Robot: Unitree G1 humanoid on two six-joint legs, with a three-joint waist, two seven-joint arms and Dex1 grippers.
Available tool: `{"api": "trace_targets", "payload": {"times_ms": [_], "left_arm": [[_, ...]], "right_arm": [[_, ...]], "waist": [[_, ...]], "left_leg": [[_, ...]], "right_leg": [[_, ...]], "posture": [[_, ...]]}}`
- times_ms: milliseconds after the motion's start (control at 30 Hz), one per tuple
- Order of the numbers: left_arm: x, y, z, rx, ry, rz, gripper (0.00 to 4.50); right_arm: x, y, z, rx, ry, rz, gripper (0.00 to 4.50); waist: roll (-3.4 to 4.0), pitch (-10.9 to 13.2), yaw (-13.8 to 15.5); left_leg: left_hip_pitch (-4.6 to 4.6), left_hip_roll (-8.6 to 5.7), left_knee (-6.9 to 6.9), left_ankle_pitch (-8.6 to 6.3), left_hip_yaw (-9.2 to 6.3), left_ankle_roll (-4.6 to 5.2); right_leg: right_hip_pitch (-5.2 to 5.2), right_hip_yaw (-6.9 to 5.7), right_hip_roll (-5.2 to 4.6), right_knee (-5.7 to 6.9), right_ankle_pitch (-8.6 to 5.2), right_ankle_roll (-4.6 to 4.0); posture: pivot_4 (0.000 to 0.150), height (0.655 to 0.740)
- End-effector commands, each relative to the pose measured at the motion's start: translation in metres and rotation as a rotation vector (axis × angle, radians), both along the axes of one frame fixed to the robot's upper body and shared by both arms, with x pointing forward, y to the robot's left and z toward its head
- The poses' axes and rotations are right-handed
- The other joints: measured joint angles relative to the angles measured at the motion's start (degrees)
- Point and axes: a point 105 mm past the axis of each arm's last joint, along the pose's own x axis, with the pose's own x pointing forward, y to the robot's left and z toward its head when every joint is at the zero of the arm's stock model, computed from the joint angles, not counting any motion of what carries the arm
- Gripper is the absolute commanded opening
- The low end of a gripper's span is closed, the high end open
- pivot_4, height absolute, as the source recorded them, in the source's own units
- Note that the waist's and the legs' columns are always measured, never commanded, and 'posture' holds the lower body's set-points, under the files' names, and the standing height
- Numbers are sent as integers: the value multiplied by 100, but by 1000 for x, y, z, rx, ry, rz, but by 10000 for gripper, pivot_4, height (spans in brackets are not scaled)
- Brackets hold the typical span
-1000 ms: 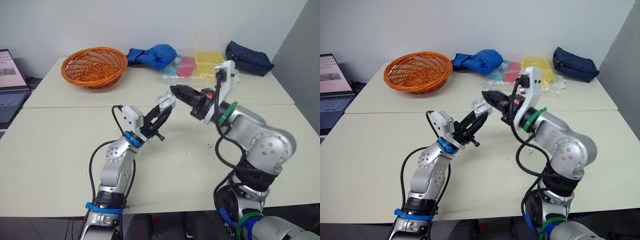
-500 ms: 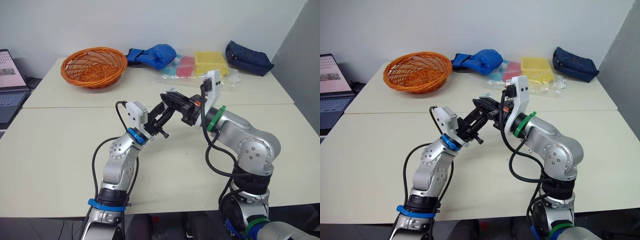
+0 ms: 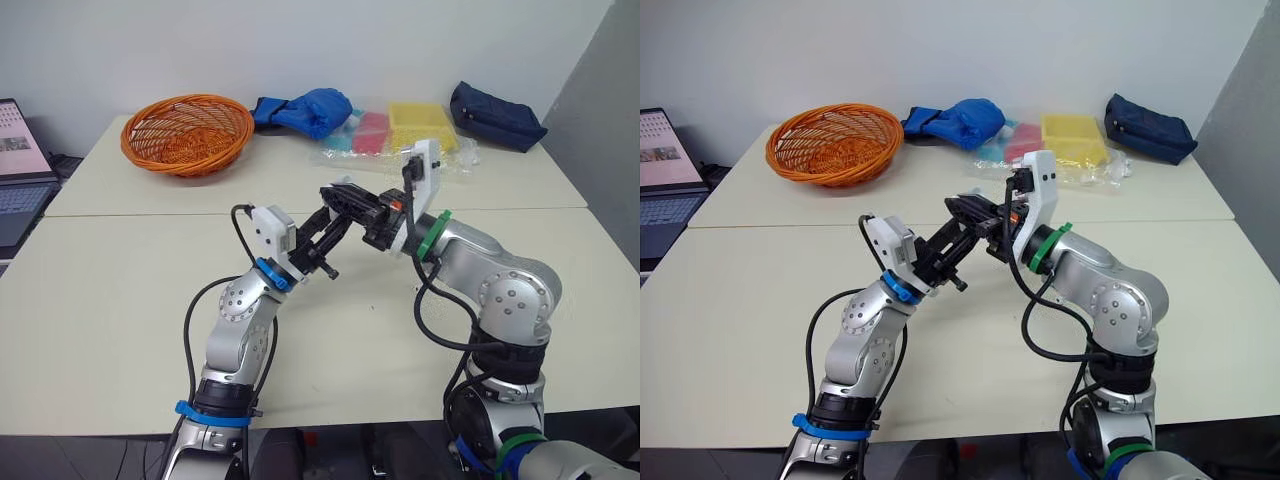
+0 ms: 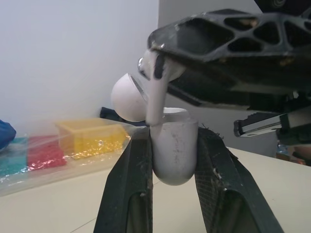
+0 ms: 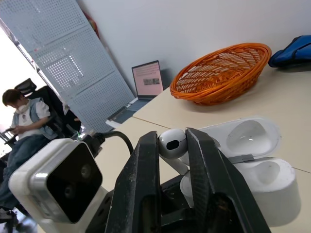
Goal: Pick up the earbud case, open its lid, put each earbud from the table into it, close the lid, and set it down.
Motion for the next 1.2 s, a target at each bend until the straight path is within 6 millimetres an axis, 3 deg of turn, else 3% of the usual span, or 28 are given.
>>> {"api": "trace_targets", "payload": {"times_ms": [33, 167, 700, 1200], "left_arm": [[-3, 2, 6, -9, -45, -1, 7707], [-1, 3, 5, -10, -50, -6, 7707], [-1, 0, 5, -13, -55, -21, 7707], [-3, -4, 6, -21, -59, -36, 7707]], "right_arm": [[-8, -8, 20, 50, -45, -7, 4159], [-6, -14, 17, 49, -12, -22, 4159], [-5, -3, -6, 8, 51, -17, 4159], [2, -2, -16, -27, 54, -38, 4159]], "waist": [[0, 0, 0], [0, 0, 0], [0, 0, -2], [0, 0, -2]], "left_leg": [[0, 0, 0, 0, -1, 0], [-1, 0, -1, 0, 1, 0], [-1, 2, -2, 0, 1, 0], [-1, 3, -2, 0, 0, 0]], "right_leg": [[0, 0, 0, 0, 0, 0], [0, 1, 0, -2, 0, 0], [-1, 4, 2, -5, 0, 0], [-1, 3, 3, -5, 0, 0]], "posture": [[1500, 7400], [1500, 7400], [1500, 7400], [1500, 7400]]}}
